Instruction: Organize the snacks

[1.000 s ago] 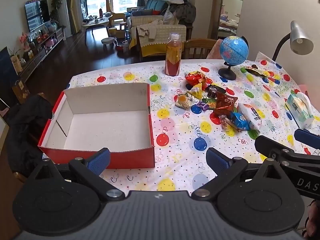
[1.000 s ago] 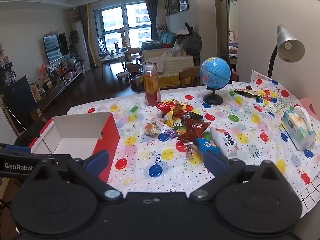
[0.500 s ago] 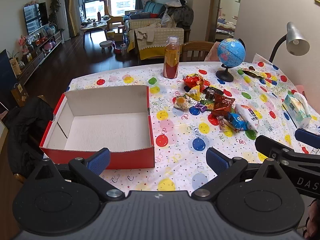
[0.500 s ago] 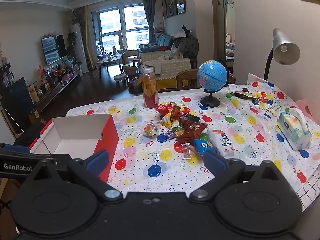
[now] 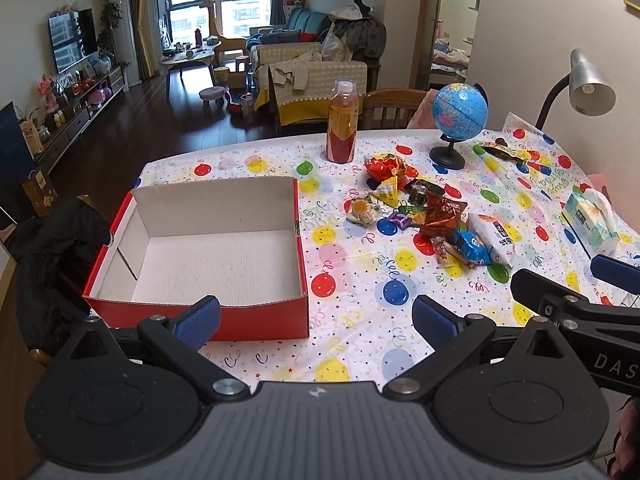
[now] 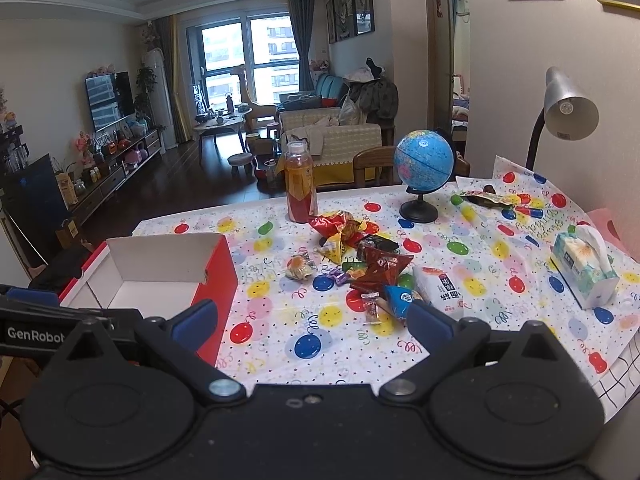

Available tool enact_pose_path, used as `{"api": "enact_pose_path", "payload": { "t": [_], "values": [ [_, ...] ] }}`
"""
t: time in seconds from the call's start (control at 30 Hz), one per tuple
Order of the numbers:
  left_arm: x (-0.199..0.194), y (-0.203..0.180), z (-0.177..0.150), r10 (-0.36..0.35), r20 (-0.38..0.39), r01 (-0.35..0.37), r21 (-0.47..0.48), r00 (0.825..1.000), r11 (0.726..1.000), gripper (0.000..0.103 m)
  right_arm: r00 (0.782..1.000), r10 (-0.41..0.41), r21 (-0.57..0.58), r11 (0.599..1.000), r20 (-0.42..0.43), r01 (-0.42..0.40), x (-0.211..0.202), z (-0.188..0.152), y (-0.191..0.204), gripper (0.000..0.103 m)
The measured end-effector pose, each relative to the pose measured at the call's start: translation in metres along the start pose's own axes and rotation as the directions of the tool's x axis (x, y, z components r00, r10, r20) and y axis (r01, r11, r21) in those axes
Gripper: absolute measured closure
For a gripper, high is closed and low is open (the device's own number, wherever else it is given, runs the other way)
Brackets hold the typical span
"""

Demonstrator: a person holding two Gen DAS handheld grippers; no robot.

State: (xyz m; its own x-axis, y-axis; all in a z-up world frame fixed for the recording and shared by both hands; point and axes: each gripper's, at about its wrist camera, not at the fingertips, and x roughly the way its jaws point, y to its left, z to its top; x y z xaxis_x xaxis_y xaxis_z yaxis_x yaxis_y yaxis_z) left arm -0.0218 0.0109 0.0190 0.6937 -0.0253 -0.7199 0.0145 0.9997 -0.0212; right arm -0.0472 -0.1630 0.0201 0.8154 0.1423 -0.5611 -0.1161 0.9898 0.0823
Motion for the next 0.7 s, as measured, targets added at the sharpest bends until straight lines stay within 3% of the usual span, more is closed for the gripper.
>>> {"api": "enact_pose_path", "payload": {
  "t": [0.7],
  "values": [
    [-0.0093,0.0013,0.0002,0.0,0.015,0.0,-0.005,1.0,1.0,0.0,1.0,0.002,-0.003,1.0,0.014,-0.002,-0.0054,0.0003,0.0024,0.002]
  ]
}}
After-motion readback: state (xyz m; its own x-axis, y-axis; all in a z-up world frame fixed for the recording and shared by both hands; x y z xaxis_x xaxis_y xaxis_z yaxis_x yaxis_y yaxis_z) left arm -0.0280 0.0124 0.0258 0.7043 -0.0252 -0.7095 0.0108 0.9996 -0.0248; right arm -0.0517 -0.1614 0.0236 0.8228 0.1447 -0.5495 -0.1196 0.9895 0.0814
